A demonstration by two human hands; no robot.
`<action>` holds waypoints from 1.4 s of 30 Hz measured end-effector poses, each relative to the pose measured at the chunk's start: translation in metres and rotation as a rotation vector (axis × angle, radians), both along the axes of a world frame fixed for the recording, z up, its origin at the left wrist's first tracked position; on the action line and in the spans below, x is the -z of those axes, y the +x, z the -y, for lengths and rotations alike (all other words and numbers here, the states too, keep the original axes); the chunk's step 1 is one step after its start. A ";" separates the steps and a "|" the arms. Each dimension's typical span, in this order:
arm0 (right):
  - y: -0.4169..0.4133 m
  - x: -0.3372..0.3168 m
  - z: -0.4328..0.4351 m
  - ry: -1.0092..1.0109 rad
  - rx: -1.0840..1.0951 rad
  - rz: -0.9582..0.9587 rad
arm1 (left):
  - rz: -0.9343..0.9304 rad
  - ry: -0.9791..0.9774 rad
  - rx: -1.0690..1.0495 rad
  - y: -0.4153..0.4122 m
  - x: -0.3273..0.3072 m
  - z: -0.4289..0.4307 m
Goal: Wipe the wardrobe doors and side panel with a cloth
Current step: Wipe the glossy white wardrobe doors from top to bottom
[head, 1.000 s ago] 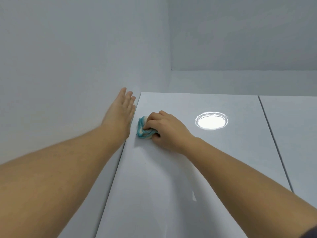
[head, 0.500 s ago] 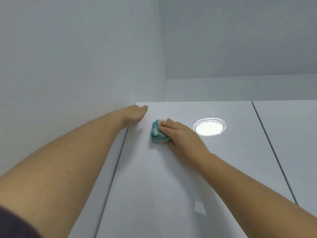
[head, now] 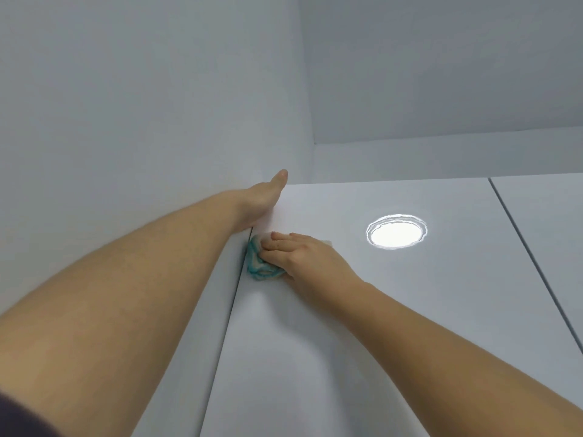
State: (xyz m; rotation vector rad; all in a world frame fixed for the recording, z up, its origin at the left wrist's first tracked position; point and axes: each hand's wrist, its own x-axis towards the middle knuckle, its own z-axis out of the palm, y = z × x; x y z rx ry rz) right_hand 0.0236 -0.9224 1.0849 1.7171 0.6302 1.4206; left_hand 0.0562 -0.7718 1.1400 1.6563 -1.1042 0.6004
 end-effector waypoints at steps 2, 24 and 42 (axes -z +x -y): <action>-0.010 0.002 0.012 -0.007 -0.010 0.013 | 0.003 -0.002 0.007 0.001 0.000 -0.001; -0.120 0.009 0.109 0.364 -0.040 0.338 | 0.097 0.120 -0.172 0.015 0.005 0.010; -0.157 0.044 0.120 0.914 -0.048 0.689 | 0.103 0.156 -0.172 0.017 0.010 0.009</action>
